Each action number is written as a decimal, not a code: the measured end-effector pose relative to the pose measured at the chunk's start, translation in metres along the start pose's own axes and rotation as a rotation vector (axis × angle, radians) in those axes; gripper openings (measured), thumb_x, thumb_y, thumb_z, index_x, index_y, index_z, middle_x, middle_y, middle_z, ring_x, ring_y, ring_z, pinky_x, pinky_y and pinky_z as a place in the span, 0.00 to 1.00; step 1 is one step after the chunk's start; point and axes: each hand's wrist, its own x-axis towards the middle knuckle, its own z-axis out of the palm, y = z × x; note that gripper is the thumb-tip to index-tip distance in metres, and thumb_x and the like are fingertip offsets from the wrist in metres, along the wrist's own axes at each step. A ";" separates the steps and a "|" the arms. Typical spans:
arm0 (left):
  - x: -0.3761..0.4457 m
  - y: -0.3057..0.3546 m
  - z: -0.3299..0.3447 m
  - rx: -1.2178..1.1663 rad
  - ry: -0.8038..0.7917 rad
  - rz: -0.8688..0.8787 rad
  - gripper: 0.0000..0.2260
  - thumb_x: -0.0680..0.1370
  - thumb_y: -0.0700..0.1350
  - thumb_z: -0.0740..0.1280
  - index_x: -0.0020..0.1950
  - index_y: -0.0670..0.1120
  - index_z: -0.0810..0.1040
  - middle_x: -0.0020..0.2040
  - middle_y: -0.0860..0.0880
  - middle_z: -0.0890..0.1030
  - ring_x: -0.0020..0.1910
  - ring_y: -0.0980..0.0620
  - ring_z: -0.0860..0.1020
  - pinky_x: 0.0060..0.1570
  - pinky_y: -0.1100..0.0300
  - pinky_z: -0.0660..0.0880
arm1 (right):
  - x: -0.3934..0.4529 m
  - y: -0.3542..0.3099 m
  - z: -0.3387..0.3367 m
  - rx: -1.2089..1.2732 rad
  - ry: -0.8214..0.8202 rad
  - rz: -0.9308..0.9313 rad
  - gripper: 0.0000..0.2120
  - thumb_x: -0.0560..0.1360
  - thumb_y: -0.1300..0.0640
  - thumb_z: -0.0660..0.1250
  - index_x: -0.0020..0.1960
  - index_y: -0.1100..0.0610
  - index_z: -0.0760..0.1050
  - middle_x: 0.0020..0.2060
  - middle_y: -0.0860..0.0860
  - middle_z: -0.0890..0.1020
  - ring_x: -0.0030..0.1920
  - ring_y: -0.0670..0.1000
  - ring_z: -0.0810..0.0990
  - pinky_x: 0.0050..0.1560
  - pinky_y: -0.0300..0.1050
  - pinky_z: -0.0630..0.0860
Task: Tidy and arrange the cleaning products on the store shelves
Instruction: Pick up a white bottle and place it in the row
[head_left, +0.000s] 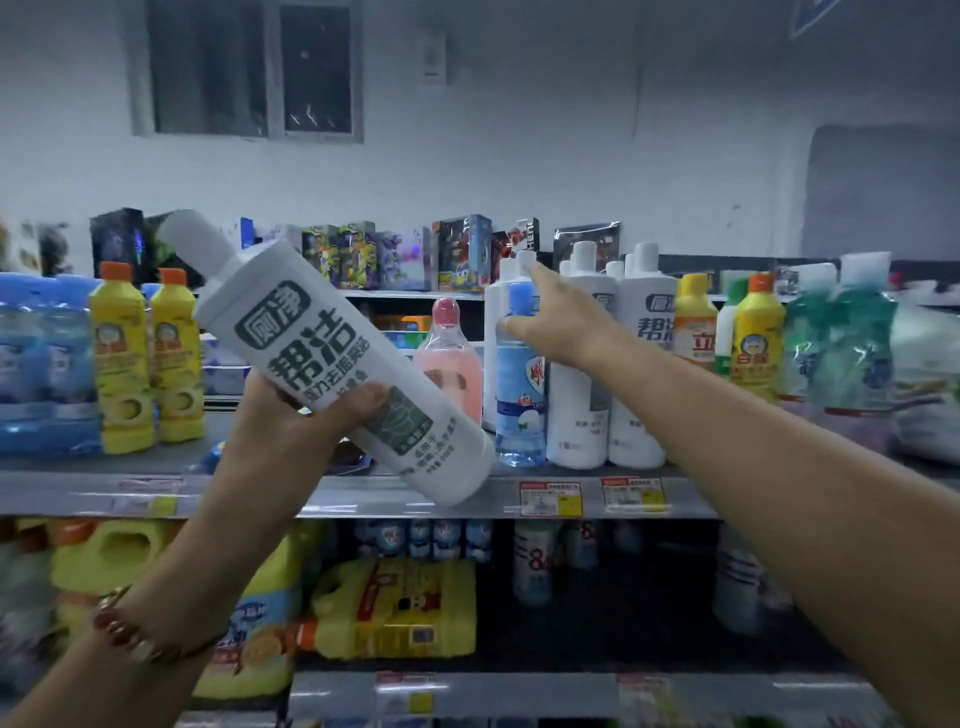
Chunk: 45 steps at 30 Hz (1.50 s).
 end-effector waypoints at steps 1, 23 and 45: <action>-0.002 0.000 0.000 -0.007 0.015 0.001 0.15 0.67 0.46 0.75 0.51 0.44 0.80 0.47 0.47 0.87 0.47 0.47 0.87 0.42 0.45 0.85 | 0.010 0.001 0.004 -0.025 -0.013 0.002 0.38 0.78 0.51 0.65 0.82 0.51 0.50 0.78 0.54 0.65 0.72 0.59 0.71 0.67 0.53 0.70; 0.018 -0.013 0.019 0.114 0.034 -0.012 0.27 0.62 0.52 0.82 0.55 0.42 0.80 0.49 0.46 0.87 0.47 0.45 0.87 0.44 0.44 0.84 | -0.030 0.028 0.020 0.145 0.136 -0.389 0.39 0.72 0.54 0.78 0.74 0.55 0.58 0.67 0.57 0.75 0.39 0.47 0.73 0.46 0.45 0.73; 0.068 -0.004 0.120 0.271 -0.189 0.052 0.25 0.70 0.39 0.80 0.61 0.49 0.73 0.49 0.58 0.86 0.47 0.62 0.84 0.44 0.62 0.81 | -0.132 0.068 -0.090 0.497 0.265 -0.232 0.39 0.61 0.42 0.78 0.68 0.39 0.65 0.57 0.44 0.81 0.48 0.47 0.86 0.50 0.47 0.84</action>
